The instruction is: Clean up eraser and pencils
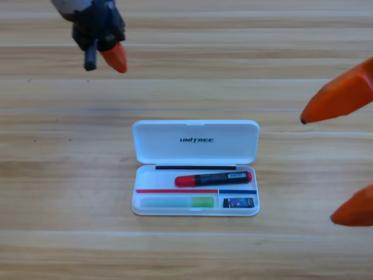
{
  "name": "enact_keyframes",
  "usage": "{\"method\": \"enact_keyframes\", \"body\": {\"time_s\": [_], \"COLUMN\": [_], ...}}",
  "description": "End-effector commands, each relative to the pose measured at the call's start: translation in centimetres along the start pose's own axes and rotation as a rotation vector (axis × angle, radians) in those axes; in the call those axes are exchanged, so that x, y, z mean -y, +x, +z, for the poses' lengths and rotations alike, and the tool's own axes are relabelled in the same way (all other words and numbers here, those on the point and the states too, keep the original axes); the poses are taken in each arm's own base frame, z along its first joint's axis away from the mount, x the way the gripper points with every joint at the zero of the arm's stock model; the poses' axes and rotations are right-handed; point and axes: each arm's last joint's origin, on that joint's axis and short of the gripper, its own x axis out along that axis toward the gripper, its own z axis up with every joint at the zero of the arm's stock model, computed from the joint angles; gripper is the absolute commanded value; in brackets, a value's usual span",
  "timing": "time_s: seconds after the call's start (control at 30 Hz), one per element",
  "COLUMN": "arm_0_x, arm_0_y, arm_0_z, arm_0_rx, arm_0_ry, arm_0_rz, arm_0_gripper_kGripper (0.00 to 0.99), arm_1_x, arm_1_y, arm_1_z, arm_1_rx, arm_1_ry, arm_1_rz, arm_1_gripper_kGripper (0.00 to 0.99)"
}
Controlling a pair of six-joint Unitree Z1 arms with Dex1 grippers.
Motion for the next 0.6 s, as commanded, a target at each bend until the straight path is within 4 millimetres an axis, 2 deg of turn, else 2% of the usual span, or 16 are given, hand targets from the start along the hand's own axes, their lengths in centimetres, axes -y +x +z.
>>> {"method": "enact_keyframes", "body": {"time_s": [0.03,0.3,0.6], "arm_0_x": [-1.2,-1.4,-1.3], "arm_0_y": [5.6,9.4,11.9], "arm_0_z": [-0.4,-0.1,-0.1], "arm_0_rx": [-0.009,0.039,0.076], "arm_0_ry": [-0.038,-0.07,-0.097], "arm_0_rz": [-0.086,-0.152,-0.226], "arm_0_gripper_kGripper": [0.0,0.0,0.0], "arm_1_x": [0.6,0.6,0.7], "arm_1_y": [2.2,2.3,2.4], "arm_1_z": [-1.0,-1.0,-1.0], "arm_1_rx": [-0.052,-0.055,-0.057], "arm_1_ry": [0.01,0.009,0.011], "arm_1_rz": [0.044,0.045,0.046], "arm_1_gripper_kGripper": [0.946,0.946,0.946]}}
